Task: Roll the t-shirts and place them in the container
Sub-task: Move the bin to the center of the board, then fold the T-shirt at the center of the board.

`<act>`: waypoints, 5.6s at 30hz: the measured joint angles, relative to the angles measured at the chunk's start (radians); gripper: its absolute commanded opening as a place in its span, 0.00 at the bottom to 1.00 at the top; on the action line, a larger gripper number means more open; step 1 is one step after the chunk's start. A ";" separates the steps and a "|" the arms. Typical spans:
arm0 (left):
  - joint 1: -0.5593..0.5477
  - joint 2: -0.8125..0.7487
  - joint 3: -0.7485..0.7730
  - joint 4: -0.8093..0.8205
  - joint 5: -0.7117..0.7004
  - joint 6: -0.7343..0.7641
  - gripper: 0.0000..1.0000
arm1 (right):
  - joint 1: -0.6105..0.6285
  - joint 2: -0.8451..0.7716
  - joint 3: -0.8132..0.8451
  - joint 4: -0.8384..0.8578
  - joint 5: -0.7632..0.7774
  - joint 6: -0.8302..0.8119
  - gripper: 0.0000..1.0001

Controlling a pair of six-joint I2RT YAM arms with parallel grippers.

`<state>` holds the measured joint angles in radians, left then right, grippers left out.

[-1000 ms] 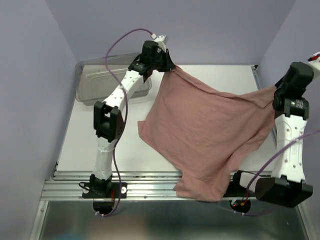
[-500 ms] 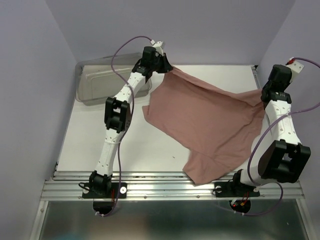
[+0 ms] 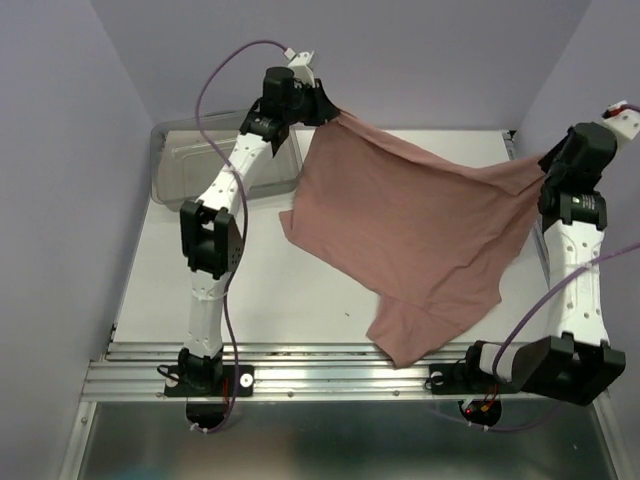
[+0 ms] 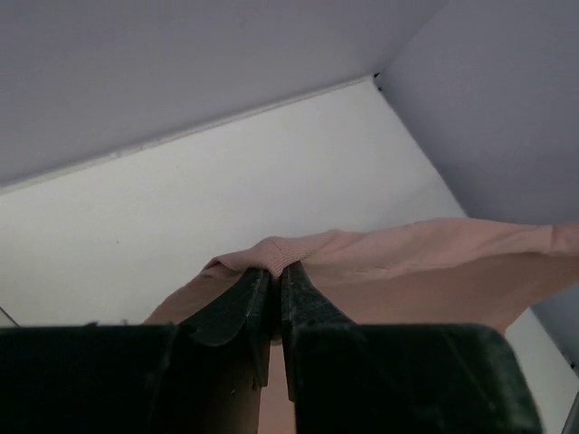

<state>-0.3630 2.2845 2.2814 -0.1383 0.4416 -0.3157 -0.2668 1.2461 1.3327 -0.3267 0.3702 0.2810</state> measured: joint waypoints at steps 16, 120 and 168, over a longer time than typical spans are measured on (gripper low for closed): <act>0.041 -0.705 -0.129 0.074 0.077 -0.033 0.00 | 0.000 -0.352 0.536 -0.139 -0.065 -0.002 0.01; 0.028 0.046 -0.145 0.094 0.042 -0.043 0.00 | 0.000 0.035 -0.137 0.032 -0.021 -0.061 0.01; 0.119 0.276 0.068 0.002 0.222 -0.006 0.00 | 0.000 -0.173 -0.364 -0.307 -0.183 0.290 0.01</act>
<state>-0.2440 2.5603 2.3497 -0.1364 0.6640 -0.3222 -0.2668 1.0729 0.9684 -0.6338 0.1875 0.5713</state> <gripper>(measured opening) 0.167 0.027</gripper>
